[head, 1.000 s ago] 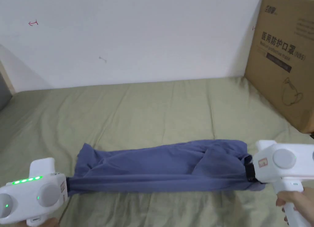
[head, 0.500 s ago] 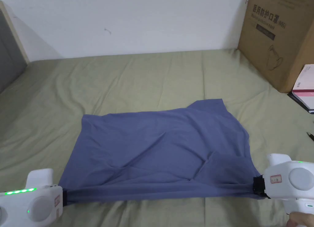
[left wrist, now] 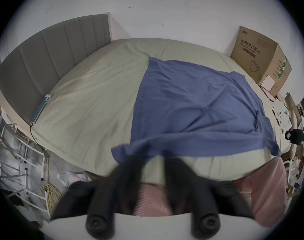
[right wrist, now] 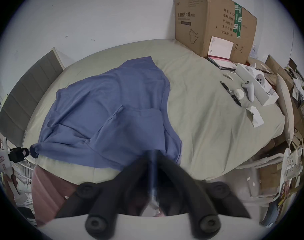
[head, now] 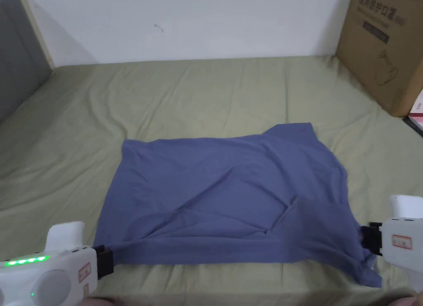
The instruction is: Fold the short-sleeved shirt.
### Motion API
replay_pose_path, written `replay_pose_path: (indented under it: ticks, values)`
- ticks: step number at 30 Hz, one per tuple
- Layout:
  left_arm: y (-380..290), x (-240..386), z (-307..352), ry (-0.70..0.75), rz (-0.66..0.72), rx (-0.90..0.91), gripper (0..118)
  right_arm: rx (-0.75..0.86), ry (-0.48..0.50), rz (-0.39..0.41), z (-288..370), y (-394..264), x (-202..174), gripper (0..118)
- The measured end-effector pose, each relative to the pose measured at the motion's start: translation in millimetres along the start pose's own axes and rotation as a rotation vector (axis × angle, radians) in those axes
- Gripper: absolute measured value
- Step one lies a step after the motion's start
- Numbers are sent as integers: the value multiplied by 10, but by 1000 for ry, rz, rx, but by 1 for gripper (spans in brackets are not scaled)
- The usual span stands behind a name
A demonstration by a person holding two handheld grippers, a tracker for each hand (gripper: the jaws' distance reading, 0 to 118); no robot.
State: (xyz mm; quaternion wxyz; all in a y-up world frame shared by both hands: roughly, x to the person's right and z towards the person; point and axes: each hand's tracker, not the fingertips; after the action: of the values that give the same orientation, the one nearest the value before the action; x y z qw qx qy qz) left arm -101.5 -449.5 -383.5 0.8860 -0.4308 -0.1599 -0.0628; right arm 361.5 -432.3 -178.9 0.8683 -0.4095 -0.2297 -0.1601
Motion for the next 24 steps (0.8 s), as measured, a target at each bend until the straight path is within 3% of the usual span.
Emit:
replay_pose_path:
  ticks: [5, 6, 8, 9, 11, 12, 16, 17, 20, 24]
  values:
    - [-257, 19, 20, 10, -4, -23, 5, -34, 20, -52, -103, -252, 8, 0]
    - [-280, 2, 12, 22, 4, -16, 20, -49, 23, -53, -132, -268, 15, 0]
    - [-269, -58, -8, 58, 12, 12, 88, -61, 20, -61, -170, -297, 51, 0]
    - [-207, -105, -67, 61, 18, 0, 107, -69, 17, -61, -183, -306, 71, 0]
    - [-139, -179, -168, 50, 38, -9, 118, -78, 10, -64, -178, -307, 83, 0]
    - [-111, -209, -179, 32, 63, 55, 115, -83, 10, -66, -186, -305, 103, 0]
    - [145, -310, -463, 64, 69, -3, 111, -94, 11, -80, -191, -312, 136, 0]
    - [130, -337, -549, 51, 96, -12, 104, -100, 12, -82, -212, -320, 144, 0]
    - [133, -333, -706, 32, 121, -104, 11, -122, 6, -85, -244, -346, 138, 0]
    - [145, -240, -661, 42, 68, -80, 6, -128, 16, -44, -224, -340, 81, 0]
